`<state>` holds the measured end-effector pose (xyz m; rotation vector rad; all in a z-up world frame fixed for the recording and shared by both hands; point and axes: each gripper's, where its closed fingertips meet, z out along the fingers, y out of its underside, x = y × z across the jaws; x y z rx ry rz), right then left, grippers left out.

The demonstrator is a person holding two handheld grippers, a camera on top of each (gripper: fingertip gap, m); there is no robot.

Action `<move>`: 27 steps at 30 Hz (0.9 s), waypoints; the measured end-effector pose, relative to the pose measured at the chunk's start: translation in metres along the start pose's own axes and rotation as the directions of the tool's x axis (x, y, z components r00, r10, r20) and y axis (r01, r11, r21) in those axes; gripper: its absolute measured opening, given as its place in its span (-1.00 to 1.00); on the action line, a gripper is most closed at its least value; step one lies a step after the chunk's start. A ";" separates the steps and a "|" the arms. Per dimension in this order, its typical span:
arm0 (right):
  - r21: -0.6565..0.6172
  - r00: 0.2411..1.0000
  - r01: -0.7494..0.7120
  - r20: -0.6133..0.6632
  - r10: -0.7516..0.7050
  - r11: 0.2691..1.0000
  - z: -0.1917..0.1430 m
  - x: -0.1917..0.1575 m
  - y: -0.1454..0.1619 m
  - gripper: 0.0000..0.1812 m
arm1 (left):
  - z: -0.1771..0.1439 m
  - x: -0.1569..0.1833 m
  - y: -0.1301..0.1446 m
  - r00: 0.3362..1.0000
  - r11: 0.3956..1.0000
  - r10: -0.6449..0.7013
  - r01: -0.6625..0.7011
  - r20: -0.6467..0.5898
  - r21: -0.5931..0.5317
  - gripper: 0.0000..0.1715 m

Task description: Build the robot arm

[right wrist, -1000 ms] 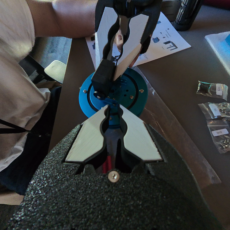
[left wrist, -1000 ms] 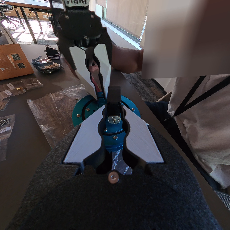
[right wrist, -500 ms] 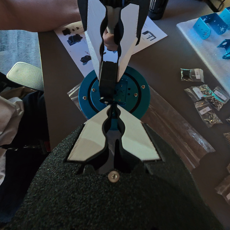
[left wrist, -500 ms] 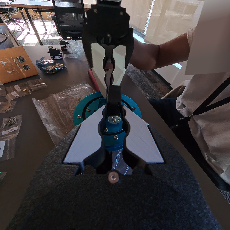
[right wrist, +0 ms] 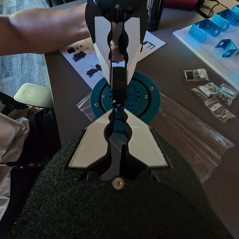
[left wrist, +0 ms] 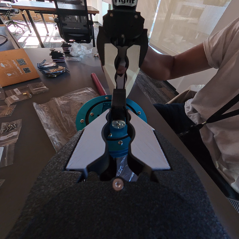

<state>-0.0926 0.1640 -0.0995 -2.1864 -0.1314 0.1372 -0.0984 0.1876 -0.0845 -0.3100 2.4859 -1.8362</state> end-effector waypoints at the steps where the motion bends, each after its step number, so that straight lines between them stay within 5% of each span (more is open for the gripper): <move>1: -0.003 1.000 -0.007 0.007 0.007 1.000 0.001 -0.001 0.000 -0.90 | 0.000 0.000 0.000 1.000 1.000 0.000 0.000 0.000 0.001 -0.76; 15: 0.029 0.999 -0.035 0.010 0.035 0.999 0.006 0.001 0.005 -1.00 | -0.003 0.001 0.005 1.000 0.999 -0.002 0.002 0.002 -0.043 -0.76; 23: 0.282 0.971 -0.217 0.157 0.178 0.935 -0.026 -0.002 -0.017 -1.00 | -0.010 -0.003 -0.005 0.999 1.000 -0.022 0.023 0.032 -0.020 -0.49; 27: 0.359 0.953 -0.291 0.194 0.234 0.887 -0.029 0.003 -0.022 -1.00 | -0.018 -0.005 -0.019 0.998 1.000 -0.011 0.010 0.061 0.025 -0.59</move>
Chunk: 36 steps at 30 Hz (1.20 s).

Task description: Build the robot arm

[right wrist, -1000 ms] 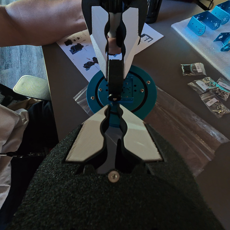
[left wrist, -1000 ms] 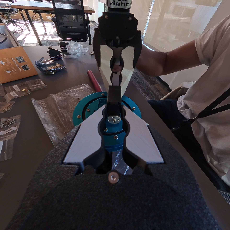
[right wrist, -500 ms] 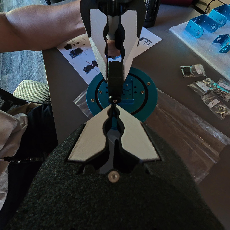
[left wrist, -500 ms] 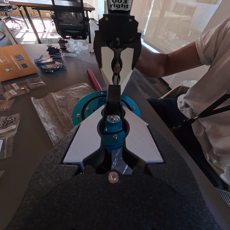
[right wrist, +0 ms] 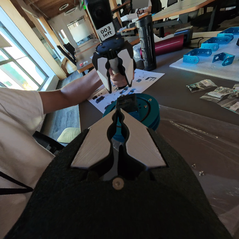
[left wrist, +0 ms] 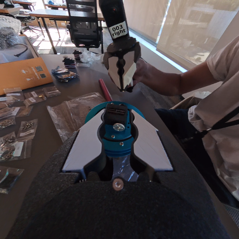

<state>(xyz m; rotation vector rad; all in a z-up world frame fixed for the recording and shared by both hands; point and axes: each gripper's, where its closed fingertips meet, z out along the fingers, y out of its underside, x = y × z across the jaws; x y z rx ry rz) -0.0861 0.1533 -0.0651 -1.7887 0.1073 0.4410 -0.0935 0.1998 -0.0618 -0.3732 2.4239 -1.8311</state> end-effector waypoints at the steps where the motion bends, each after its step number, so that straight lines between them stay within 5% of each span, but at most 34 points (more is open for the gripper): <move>1: 0.008 1.000 -0.017 0.011 0.017 1.000 0.001 0.001 0.000 -1.00 | 0.001 -0.004 0.001 1.000 1.000 0.003 -0.003 0.020 -0.004 -0.61; 7: 0.026 0.998 -0.066 -0.019 0.066 0.998 0.007 0.008 0.004 -1.00 | 0.009 -0.005 0.011 0.999 0.998 0.010 -0.008 0.034 -0.061 -0.62; 13: 0.189 0.991 -0.128 0.053 0.120 0.974 0.005 -0.011 -0.015 -1.00 | 0.009 0.000 -0.020 0.992 0.999 0.043 -0.043 0.119 -0.001 -0.62; 20: 0.368 0.992 -0.030 0.122 -0.016 0.929 0.001 -0.044 -0.034 -1.00 | 0.023 0.019 -0.031 0.910 0.974 -0.215 0.175 0.354 0.143 -0.78; 25: 0.350 0.990 0.110 0.043 -0.134 0.930 0.003 -0.047 -0.034 -1.00 | 0.021 0.029 -0.018 0.836 0.853 -0.490 0.400 0.248 0.336 -0.93; 30: 0.378 0.986 0.043 0.131 -0.100 0.925 0.008 -0.063 -0.027 -1.00 | 0.018 0.048 -0.034 0.821 0.759 -0.554 0.430 0.138 0.489 -0.99; 36: 0.393 0.976 0.190 0.028 -0.218 0.900 0.009 -0.070 -0.020 -1.00 | 0.020 0.060 -0.039 0.808 0.717 -0.584 0.468 0.079 0.517 -0.95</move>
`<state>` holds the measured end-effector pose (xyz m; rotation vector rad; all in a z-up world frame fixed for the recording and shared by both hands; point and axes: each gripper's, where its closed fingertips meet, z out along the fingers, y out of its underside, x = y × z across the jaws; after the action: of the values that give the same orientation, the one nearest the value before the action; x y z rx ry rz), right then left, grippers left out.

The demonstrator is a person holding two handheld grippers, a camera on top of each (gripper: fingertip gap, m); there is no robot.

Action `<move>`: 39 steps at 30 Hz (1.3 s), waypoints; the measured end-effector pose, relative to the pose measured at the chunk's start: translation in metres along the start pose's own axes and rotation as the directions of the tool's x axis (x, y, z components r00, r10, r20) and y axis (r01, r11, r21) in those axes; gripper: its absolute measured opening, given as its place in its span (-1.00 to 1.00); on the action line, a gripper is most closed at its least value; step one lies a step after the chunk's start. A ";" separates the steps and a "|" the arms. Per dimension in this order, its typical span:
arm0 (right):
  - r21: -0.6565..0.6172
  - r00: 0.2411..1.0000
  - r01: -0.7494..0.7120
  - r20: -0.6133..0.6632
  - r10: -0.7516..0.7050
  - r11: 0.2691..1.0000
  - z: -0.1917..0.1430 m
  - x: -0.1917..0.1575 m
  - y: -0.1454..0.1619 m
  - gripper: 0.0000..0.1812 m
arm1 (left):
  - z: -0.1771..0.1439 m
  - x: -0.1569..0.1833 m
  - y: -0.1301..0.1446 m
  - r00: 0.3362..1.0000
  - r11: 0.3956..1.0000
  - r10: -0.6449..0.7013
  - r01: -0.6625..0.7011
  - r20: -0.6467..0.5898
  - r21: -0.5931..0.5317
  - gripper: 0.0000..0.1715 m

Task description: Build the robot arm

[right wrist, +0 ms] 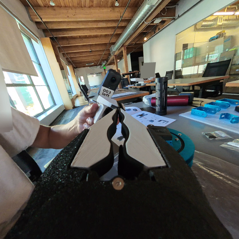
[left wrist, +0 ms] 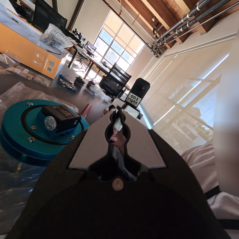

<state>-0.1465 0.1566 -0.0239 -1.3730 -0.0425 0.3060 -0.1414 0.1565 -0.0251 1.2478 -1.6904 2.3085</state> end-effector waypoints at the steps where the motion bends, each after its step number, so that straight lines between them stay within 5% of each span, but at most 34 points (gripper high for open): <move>1: 0.003 0.999 0.029 -0.022 -0.029 1.000 -0.001 0.002 -0.002 -1.00 | -0.001 0.001 0.002 1.000 1.000 -0.022 0.022 -0.008 -0.005 -0.91; 7: -0.084 0.990 0.096 -0.093 -0.104 0.992 0.001 0.014 0.008 -1.00 | -0.003 -0.008 0.010 0.998 0.998 -0.063 0.064 0.007 -0.014 -0.84; 12: -0.332 0.975 -0.008 -0.212 -0.066 0.943 -0.021 0.032 0.037 -1.00 | -0.031 -0.042 0.023 0.948 0.985 0.156 -0.127 0.278 -0.121 -0.83; 15: -0.490 0.948 0.002 -0.276 -0.157 0.872 -0.067 0.017 0.062 -0.98 | -0.057 -0.035 0.052 0.867 0.940 0.315 -0.228 0.387 -0.254 -0.78; 19: -0.544 0.905 -0.104 -0.399 -0.148 0.833 -0.155 -0.026 0.100 -0.96 | -0.068 0.021 0.106 0.840 0.875 0.468 -0.397 0.274 -0.278 -0.80; 22: -0.562 0.867 -0.195 -0.482 -0.127 0.804 -0.200 -0.060 0.136 -0.96 | -0.060 0.026 0.145 0.792 0.800 0.576 -0.494 0.202 -0.341 -0.84; 27: -0.510 0.812 -0.298 -0.580 -0.067 0.807 -0.232 -0.103 0.188 -0.96 | -0.068 0.024 0.173 0.888 0.879 0.429 -0.369 0.164 -0.301 -0.83; 33: -0.467 0.801 -0.350 -0.599 0.000 0.812 -0.247 -0.142 0.238 -0.95 | -0.103 0.014 0.215 0.850 0.907 0.414 -0.358 0.326 -0.221 -0.84; 37: -0.439 0.797 -0.288 -0.602 -0.041 0.851 -0.258 -0.143 0.245 -0.93 | -0.127 0.026 0.258 0.869 0.950 0.308 -0.258 0.388 -0.175 -0.84; 39: -0.423 0.774 -0.236 -0.626 -0.094 0.875 -0.268 -0.128 0.252 -0.93 | -0.141 0.024 0.278 0.827 0.936 0.348 -0.275 0.441 -0.221 -0.85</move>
<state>-0.2622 -0.0890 -0.3035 -1.9268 0.5388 -0.1371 -0.3641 0.1452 -0.2441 1.7270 -2.3358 2.0793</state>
